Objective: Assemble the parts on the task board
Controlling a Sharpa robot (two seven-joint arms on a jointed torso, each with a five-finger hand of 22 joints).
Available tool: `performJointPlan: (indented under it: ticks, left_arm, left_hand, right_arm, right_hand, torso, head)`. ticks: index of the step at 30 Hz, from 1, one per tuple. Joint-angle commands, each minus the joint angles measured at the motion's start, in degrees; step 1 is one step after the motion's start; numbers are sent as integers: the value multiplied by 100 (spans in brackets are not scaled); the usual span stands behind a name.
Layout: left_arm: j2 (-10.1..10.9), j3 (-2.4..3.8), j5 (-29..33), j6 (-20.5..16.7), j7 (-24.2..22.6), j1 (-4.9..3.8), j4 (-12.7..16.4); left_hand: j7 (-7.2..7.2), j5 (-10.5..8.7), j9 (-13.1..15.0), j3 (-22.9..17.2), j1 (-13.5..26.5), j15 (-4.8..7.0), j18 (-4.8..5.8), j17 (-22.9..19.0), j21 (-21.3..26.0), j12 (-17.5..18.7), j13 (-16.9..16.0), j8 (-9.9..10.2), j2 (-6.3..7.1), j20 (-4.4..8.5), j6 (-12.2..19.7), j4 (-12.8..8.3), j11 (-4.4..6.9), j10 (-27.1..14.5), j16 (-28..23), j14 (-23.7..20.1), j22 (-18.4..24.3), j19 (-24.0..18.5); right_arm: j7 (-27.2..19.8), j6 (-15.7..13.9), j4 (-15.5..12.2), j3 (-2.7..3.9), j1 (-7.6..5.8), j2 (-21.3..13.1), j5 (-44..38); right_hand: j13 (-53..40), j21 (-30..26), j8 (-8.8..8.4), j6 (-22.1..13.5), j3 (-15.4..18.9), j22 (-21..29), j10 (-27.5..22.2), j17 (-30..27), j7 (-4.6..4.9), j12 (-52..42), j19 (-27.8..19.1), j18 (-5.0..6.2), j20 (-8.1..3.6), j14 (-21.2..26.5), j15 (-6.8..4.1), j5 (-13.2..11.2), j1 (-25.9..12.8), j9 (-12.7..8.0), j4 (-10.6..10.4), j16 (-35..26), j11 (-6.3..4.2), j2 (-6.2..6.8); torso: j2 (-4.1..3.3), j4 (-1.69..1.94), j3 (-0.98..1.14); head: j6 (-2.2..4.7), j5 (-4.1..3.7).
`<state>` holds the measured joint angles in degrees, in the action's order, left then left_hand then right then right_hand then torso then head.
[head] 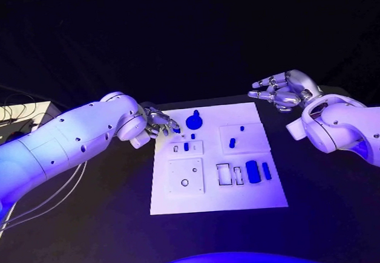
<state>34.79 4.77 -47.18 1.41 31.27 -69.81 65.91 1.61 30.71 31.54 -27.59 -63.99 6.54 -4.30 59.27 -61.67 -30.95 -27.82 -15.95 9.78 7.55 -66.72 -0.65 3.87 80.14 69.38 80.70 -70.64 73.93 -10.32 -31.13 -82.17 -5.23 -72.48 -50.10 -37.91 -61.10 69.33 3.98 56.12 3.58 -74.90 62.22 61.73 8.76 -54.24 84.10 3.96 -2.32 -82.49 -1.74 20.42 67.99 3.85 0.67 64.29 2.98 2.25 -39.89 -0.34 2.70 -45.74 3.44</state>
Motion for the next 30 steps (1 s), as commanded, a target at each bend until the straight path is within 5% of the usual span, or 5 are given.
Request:
performJointPlan:
  ticks: [1, 12, 19, 30]
  left_arm:
    - [141, 0, 60, -173, -4, 1, 257]
    - [674, -6, -168, -518, 191, 55, 1086]
    - [826, -25, -392, -812, 263, 144, 1395]
    - [812, -265, -548, -1066, 375, 213, 1489]
  left_hand:
    - [-100, 38, 49, -557, -54, 4, 55, 23, -31, 26, -21, 46, -1, 2, -160, -585, 28, 97, 1, 48, -16, 36]
    - [-143, 52, 126, -499, -84, 29, 80, 42, -158, 164, -57, 209, 59, 28, -318, -537, 62, 274, 37, 67, -109, 117]
    - [-151, 42, 144, -520, -74, 35, 80, 13, -180, 185, -51, 224, 69, 33, -332, -516, 68, 298, 29, 71, -124, 136]
    - [-154, 38, 173, -564, -73, 39, 79, -23, -201, 204, -48, 241, 85, 36, -345, -499, 72, 325, 28, 68, -138, 155]
  right_arm:
    - [-65, -12, 0, 3, 0, -6, -38]
    - [-69, -25, -8, 3, 1, -26, -64]
    - [-68, -27, -14, 3, 1, -32, -73]
    - [-71, -26, -14, 3, 1, -26, -77]
  right_hand:
    - [-2, 5, 17, -10, 1, -1025, 9, 8, 34, 20, 463, 60, -14, -14, -1, 27, -40, 8, 37, -11, -18, -39]
    - [-2, 5, 17, -10, 1, -1025, 9, 8, 34, 20, 463, 60, -14, -14, -1, 27, -40, 8, 37, -11, -18, -39]
    - [-2, 5, 17, -10, 1, -1025, 9, 8, 34, 20, 463, 60, -14, -14, -1, 27, -40, 8, 37, -11, -18, -39]
    - [-2, 5, 17, -10, 1, -1025, 9, 8, 34, 20, 463, 60, -14, -14, -1, 27, -40, 8, 37, -11, -18, -39]
  torso:
    - [3, 3, 1]
    - [-5, -5, 0]
    - [-7, 9, -4]
    - [-18, -11, -4]
  head:
    - [-3, 5]
    - [4, 36]
    - [-13, 50]
    - [-21, 84]
